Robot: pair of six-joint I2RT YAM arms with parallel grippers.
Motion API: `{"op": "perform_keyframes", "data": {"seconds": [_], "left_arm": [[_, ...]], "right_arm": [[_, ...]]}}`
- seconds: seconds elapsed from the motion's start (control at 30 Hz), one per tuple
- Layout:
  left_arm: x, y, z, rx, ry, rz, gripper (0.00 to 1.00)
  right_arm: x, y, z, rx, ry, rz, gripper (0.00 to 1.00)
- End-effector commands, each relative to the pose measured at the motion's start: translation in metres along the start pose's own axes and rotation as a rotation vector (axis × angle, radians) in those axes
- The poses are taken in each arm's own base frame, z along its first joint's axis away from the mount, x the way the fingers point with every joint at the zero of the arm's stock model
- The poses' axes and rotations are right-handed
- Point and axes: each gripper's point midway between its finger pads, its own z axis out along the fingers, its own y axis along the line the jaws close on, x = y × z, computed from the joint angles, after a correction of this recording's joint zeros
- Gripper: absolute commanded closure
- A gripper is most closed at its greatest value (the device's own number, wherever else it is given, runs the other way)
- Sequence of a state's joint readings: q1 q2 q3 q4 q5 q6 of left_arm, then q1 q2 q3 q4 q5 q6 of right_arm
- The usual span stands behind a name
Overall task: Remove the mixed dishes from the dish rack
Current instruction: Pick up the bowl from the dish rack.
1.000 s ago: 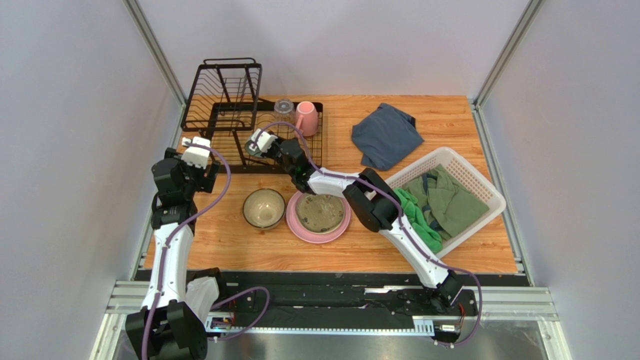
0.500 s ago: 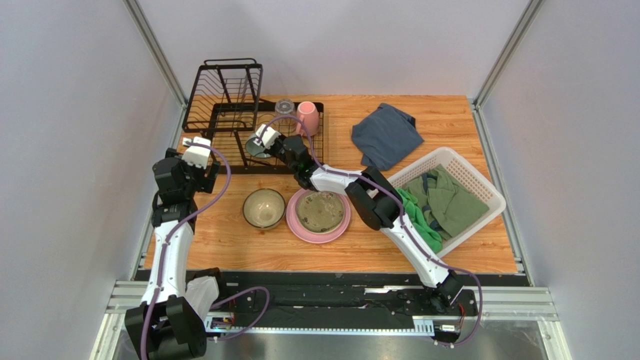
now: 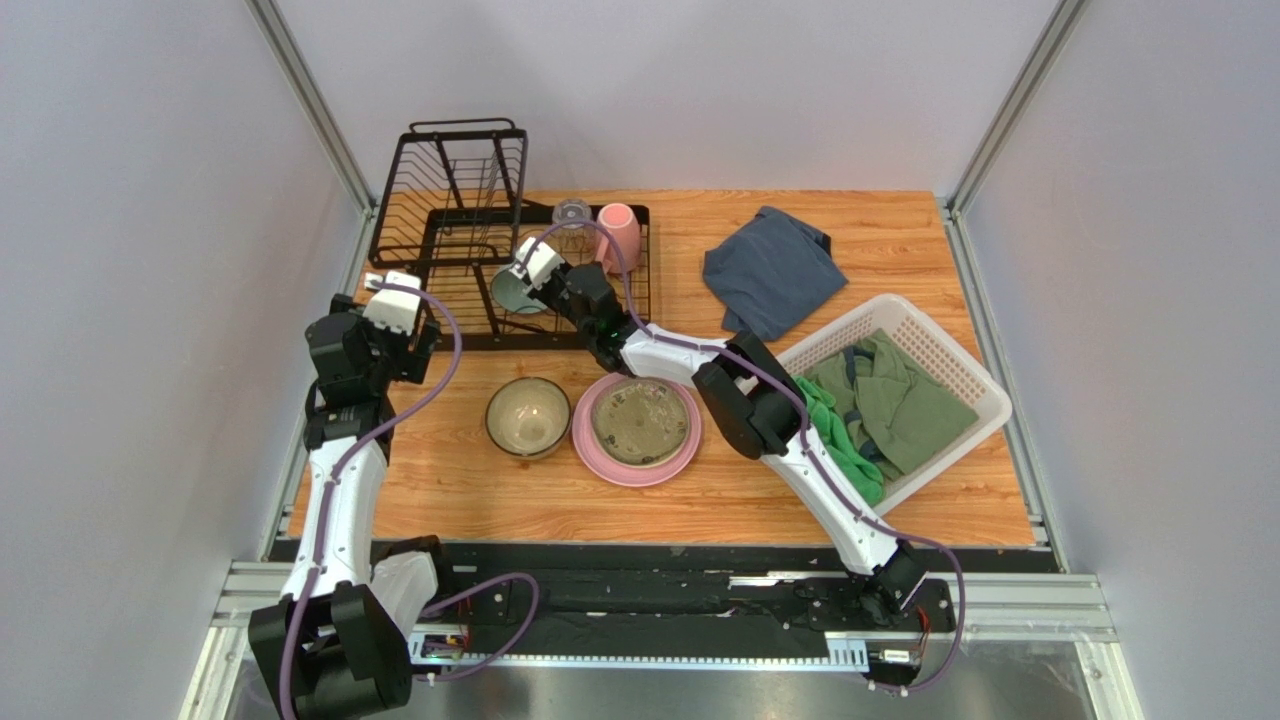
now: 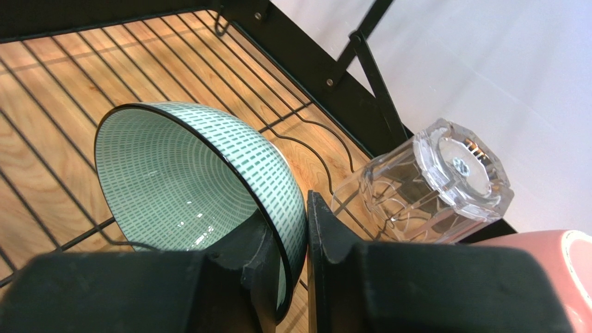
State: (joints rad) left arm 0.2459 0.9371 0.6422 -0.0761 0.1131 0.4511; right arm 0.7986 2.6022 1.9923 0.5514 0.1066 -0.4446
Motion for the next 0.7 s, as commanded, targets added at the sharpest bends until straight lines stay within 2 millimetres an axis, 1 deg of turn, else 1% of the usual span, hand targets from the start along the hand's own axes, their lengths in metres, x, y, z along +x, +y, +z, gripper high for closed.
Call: {"op": "perform_keyframes", "data": {"seconds": [0.0,0.33,0.57,0.6,0.67], "left_arm": [[-0.008,0.010,0.001,-0.033,-0.031,0.005,0.07],[-0.007,0.013,-0.001,-0.049,-0.026,0.004,0.07],[-0.009,0.014,-0.002,-0.046,-0.029,0.007,0.07],[-0.009,0.012,-0.003,-0.039,-0.033,0.007,0.07],[-0.010,0.012,-0.004,-0.034,-0.037,0.015,0.07]], "right_arm": [[-0.092,-0.050,0.007,0.137,-0.229,0.151,1.00],[-0.097,-0.059,0.004,0.165,-0.254,0.163,1.00],[-0.102,-0.073,0.002,0.184,-0.241,0.155,1.00],[-0.100,-0.073,0.002,0.183,-0.229,0.155,1.00],[-0.103,-0.079,0.000,0.182,-0.222,0.161,1.00]]}}
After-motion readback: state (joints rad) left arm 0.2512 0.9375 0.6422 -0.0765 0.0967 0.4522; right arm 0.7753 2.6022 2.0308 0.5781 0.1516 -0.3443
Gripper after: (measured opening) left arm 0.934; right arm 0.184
